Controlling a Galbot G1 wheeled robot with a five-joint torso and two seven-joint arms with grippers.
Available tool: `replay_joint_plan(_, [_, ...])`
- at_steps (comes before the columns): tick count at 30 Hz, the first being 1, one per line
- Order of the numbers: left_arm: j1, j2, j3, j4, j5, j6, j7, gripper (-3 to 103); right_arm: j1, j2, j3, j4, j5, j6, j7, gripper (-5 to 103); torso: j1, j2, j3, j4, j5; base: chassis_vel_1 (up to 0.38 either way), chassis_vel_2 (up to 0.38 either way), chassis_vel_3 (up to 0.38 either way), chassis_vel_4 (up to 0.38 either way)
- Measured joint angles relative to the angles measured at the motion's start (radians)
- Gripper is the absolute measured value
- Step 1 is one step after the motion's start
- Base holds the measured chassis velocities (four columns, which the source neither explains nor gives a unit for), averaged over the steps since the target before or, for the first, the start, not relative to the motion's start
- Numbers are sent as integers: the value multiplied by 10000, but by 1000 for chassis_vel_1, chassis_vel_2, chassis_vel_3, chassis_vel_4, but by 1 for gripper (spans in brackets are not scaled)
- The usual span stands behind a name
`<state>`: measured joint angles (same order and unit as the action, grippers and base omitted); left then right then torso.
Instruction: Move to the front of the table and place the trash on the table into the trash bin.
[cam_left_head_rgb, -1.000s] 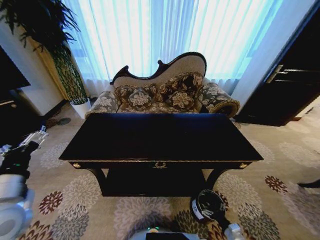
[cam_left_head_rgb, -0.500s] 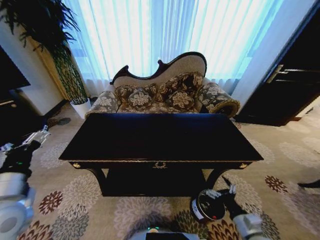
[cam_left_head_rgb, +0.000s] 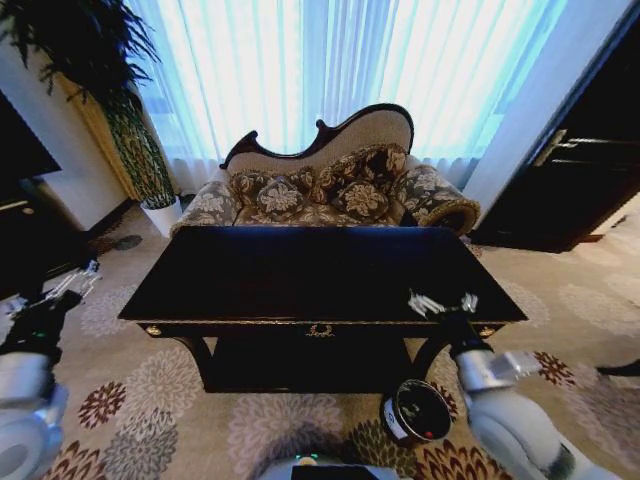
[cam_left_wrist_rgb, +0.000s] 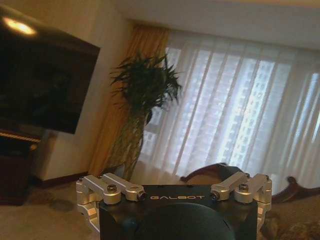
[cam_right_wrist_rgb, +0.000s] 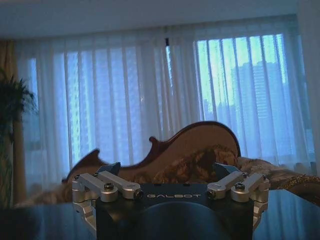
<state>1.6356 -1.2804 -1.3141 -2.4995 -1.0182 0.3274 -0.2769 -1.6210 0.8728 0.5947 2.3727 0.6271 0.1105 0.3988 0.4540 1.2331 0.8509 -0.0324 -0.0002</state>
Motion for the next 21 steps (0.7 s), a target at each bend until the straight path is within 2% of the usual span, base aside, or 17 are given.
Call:
replay_joint_plan(3, [259,-164,205,-2,422,-50,30,100,176,596,50,7,-186,202,-249,100,-1,1,0,1,0,0,0,0,0])
replay_joint_plan(6, [292,-157,295,-2,499,-147,200,100,185,781,238,49,-295,331,-418,100,-1,0,0,1,-2,0,0,0,0])
replay_joint_plan(9, [217,-66,228,-4,413,-599,1085,100,133,1059,712,193,-317,437,-682,100,0,0,0,-3,-1,0,0,0,0])
replay_joint_plan(11, [198,-59,177,-6,386,-719,1314,100,136,1091,772,212,-287,440,-732,100,0,1,0,-2,-1,0,0,0,0])
replay_joint_plan(14, [89,16,-87,262,151,-1300,2389,100,117,1315,975,271,-171,551,-1063,100,-1,1,0,0,0,0,0,0,0])
replay_joint_plan(17, [50,64,-174,561,75,-1484,2721,100,73,1429,987,272,-177,622,-1219,100,-1,1,-1,-2,0,0,0,0,0])
replay_joint_plan(20, [-107,221,-172,1272,35,-2048,3358,100,47,1580,847,234,-200,814,-1439,100,-1,1,-1,0,-2,0,0,0,0])
replay_joint_plan(21, [-107,221,-172,1272,35,-2048,3358,100,47,1580,847,234,-200,814,-1439,100,-1,1,-1,0,-2,0,0,0,0])
